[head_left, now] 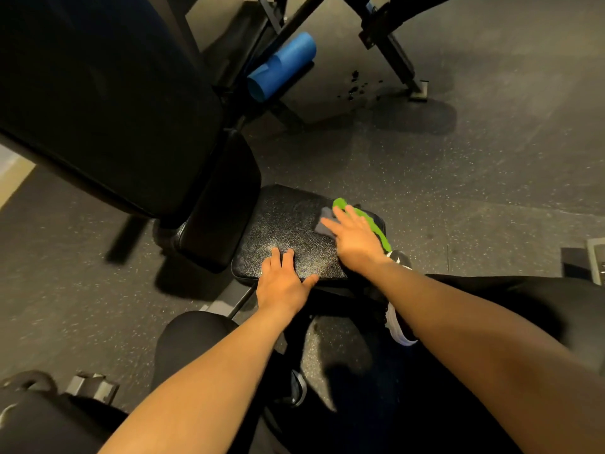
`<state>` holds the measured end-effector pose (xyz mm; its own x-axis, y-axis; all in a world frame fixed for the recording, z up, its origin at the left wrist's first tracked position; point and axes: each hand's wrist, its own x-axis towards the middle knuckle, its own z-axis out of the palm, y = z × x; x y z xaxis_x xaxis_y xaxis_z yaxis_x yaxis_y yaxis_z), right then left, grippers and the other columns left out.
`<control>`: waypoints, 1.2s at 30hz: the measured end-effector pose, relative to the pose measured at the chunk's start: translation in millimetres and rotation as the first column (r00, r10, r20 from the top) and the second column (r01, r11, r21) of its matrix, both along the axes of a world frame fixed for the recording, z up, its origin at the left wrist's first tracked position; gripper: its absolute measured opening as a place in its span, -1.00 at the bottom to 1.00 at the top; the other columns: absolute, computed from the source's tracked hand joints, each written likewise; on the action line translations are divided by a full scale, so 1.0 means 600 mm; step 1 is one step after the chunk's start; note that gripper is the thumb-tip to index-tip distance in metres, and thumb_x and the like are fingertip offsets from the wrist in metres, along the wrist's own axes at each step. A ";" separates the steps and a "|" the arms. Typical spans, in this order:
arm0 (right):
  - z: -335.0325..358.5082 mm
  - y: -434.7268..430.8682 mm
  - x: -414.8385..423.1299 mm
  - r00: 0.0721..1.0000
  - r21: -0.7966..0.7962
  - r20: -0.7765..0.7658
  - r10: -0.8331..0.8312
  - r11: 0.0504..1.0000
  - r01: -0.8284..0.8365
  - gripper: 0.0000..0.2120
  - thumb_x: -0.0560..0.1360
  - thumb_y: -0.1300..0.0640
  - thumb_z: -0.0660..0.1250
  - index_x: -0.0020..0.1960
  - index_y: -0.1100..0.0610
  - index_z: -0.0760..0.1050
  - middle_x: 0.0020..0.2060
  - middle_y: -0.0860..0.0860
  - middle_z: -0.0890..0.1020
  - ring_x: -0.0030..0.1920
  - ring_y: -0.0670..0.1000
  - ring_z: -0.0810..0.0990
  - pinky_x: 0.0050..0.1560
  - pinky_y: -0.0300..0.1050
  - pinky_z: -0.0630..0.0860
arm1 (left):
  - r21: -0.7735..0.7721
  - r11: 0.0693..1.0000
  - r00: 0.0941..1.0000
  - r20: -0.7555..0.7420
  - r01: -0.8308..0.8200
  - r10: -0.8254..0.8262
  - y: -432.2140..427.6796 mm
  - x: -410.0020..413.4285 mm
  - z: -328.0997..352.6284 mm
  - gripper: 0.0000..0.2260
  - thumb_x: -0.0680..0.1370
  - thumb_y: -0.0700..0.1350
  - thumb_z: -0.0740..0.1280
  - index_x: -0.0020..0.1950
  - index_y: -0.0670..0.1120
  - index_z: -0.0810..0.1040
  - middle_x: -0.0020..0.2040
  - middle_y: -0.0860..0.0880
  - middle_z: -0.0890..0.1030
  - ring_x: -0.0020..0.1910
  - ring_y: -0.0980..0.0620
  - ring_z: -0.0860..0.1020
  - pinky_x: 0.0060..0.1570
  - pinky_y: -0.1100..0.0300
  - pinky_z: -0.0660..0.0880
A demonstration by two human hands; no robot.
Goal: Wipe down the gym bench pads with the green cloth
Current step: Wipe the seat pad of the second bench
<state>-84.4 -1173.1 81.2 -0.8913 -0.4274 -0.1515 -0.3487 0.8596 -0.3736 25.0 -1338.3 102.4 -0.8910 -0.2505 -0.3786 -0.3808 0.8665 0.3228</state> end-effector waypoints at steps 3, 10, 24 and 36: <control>-0.001 0.001 -0.016 0.981 0.029 -0.006 -0.196 0.980 0.196 -0.40 0.57 0.24 0.18 0.58 0.01 0.19 0.61 0.11 0.04 0.59 0.22 -0.11 0.55 0.15 -0.09 | -0.010 1.000 1.000 0.005 0.001 -0.001 0.001 -0.002 0.002 -0.26 0.55 0.31 0.29 0.61 0.03 0.12 0.64 -0.07 0.01 0.59 -0.09 0.01 0.49 -0.07 0.23; 0.000 -0.099 -0.018 0.983 0.029 0.079 0.163 0.986 -0.166 -0.39 0.60 0.26 0.17 0.59 -0.03 0.15 0.62 0.01 0.03 0.60 0.11 -0.12 0.56 0.04 -0.11 | -0.073 0.997 1.000 -0.001 -0.004 0.004 -0.007 -0.022 0.010 -0.33 0.58 0.28 0.25 0.60 0.07 0.11 0.52 -0.07 0.21 0.49 -0.10 0.18 0.37 -0.06 0.32; 0.010 0.009 -0.018 0.937 0.102 0.052 -0.345 0.935 0.339 -0.43 0.59 0.15 0.19 0.58 -0.04 0.17 0.60 0.06 0.10 0.59 0.18 -0.05 0.55 0.06 -0.06 | -0.080 0.996 0.982 0.182 -0.043 0.057 0.027 -0.047 0.024 -0.31 0.60 0.23 0.24 0.63 0.11 -0.02 0.60 -0.14 -0.01 0.54 -0.26 0.02 0.46 -0.21 0.18; -0.005 0.042 0.019 0.955 -0.085 0.071 -0.289 0.952 0.294 -0.43 0.59 0.23 0.17 0.56 -0.06 0.22 0.60 0.02 0.11 0.59 0.18 -0.10 0.55 0.06 -0.06 | 0.009 0.993 0.975 0.188 0.117 -0.117 0.103 -0.073 0.036 -0.32 0.61 0.29 0.16 0.63 0.21 -0.09 0.65 -0.07 -0.18 0.58 -0.28 -0.10 0.53 -0.15 0.04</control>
<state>-73.2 -1148.1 78.0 -0.9702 -0.1650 -0.1773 -0.0640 0.8807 -0.4693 -18.8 -1276.6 123.9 -0.8272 -0.1498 -0.5415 -0.3304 0.9092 0.2532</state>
